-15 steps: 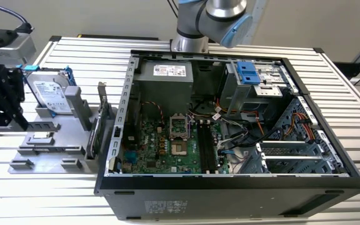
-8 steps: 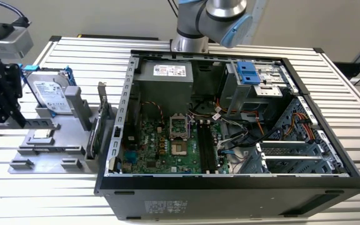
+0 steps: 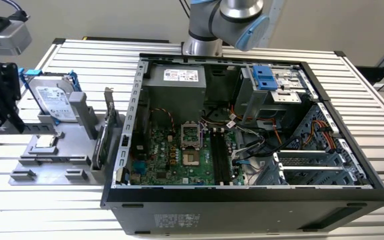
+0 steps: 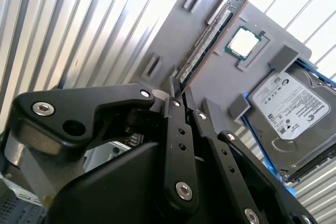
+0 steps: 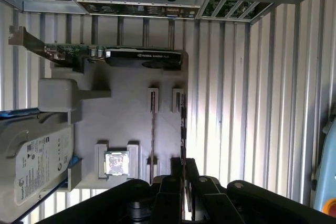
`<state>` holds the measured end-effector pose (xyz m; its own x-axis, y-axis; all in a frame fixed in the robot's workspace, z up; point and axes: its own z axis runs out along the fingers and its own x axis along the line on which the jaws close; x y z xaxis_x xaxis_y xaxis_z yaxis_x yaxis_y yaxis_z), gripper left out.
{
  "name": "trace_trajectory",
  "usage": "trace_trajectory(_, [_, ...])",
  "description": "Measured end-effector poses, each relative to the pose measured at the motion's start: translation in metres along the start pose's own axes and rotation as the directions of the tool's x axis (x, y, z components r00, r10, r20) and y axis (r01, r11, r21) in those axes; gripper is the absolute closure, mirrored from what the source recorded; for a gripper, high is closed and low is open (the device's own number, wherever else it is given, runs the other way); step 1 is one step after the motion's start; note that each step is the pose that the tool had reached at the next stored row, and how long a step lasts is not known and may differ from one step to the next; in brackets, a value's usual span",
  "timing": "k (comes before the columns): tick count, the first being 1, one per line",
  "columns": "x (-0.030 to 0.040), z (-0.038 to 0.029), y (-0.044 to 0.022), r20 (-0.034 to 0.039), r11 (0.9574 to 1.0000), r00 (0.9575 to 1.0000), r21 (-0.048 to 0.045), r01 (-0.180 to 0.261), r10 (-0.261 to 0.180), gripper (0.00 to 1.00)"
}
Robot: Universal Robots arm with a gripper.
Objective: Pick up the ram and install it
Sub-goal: 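Pick up the ram and move it above insertion slot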
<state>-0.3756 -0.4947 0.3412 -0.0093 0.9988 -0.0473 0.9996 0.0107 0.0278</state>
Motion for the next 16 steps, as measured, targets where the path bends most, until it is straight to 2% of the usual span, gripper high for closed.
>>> trace_trajectory(16, [-0.0009,-0.0187,0.0005,0.0000,1.0000,1.0000,0.0000,0.000,0.000,1.00])
